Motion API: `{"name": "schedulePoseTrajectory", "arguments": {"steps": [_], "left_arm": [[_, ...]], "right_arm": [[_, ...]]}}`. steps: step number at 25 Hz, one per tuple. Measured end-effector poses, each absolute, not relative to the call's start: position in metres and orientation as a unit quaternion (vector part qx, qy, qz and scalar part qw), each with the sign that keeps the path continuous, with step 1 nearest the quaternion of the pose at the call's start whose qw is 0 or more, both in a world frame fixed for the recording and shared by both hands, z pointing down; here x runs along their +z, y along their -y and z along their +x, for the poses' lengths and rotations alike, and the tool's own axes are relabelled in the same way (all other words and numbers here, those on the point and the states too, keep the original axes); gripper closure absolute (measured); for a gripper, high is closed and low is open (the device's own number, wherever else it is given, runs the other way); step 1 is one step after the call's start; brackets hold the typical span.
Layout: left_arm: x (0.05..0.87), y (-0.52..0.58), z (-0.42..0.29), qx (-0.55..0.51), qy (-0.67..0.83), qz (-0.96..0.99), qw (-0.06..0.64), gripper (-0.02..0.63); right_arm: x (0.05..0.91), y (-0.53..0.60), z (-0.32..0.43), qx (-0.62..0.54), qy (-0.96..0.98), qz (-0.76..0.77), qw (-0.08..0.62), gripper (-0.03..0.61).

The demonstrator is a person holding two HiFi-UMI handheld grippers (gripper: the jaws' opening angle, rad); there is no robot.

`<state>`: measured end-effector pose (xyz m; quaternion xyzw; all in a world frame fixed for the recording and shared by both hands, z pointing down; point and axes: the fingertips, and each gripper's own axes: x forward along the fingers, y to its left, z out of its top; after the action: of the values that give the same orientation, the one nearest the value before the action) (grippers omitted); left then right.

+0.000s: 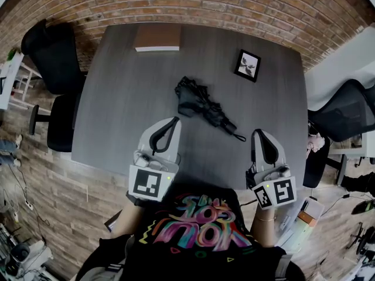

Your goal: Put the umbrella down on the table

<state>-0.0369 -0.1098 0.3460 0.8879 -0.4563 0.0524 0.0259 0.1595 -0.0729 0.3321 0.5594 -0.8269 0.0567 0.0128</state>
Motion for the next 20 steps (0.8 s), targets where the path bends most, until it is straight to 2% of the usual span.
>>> {"name": "schedulePoseTrajectory", "arguments": {"steps": [20], "left_arm": [[0.3506,0.1135,-0.0367,0.056,0.463,0.884,0.031,0.614]], "right_arm": [[0.3392,0.0779,0.1592,0.066,0.831,0.552,0.013,0.58]]}}
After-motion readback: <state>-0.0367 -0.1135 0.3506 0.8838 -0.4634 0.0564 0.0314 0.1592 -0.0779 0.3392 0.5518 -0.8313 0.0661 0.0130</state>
